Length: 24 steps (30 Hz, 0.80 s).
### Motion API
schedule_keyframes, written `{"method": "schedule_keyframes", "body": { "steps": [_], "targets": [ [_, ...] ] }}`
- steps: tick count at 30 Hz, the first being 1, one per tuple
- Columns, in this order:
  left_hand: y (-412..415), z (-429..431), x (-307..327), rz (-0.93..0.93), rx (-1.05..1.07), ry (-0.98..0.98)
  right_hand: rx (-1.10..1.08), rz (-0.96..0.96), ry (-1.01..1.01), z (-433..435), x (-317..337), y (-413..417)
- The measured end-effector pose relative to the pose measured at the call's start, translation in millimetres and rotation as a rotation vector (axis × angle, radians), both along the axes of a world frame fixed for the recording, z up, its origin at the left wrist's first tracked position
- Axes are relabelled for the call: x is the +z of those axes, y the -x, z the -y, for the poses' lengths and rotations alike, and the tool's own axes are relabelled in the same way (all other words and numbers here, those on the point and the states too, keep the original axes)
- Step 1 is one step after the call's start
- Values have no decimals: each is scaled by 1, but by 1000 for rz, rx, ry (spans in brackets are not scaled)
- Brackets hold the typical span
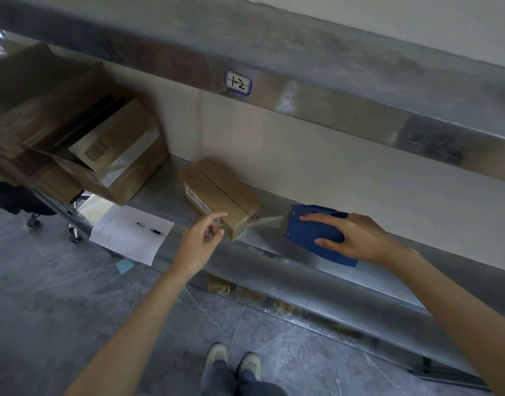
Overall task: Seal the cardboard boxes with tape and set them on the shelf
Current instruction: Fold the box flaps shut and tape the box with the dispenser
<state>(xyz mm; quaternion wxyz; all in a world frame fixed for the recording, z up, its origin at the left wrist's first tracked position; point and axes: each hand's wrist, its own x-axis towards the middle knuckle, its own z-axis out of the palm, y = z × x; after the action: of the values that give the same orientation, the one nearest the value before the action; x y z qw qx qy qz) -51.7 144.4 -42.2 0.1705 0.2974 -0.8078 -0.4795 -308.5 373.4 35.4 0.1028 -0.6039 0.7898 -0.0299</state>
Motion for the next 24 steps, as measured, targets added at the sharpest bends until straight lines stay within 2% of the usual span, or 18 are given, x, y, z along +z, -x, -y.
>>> {"method": "schedule_keyframes", "body": {
  "steps": [3, 16, 24],
  "targets": [
    [3, -1, -6, -2, 5, 39, -8, 19, -9, -3, -2, 2],
    [23, -7, -40, -223, 155, 211, -42, -4, -34, -1, -10, 2],
    [30, -5, -49, -102, 339, 513, -42, 25, -47, 0, -10, 0]
  ]
}}
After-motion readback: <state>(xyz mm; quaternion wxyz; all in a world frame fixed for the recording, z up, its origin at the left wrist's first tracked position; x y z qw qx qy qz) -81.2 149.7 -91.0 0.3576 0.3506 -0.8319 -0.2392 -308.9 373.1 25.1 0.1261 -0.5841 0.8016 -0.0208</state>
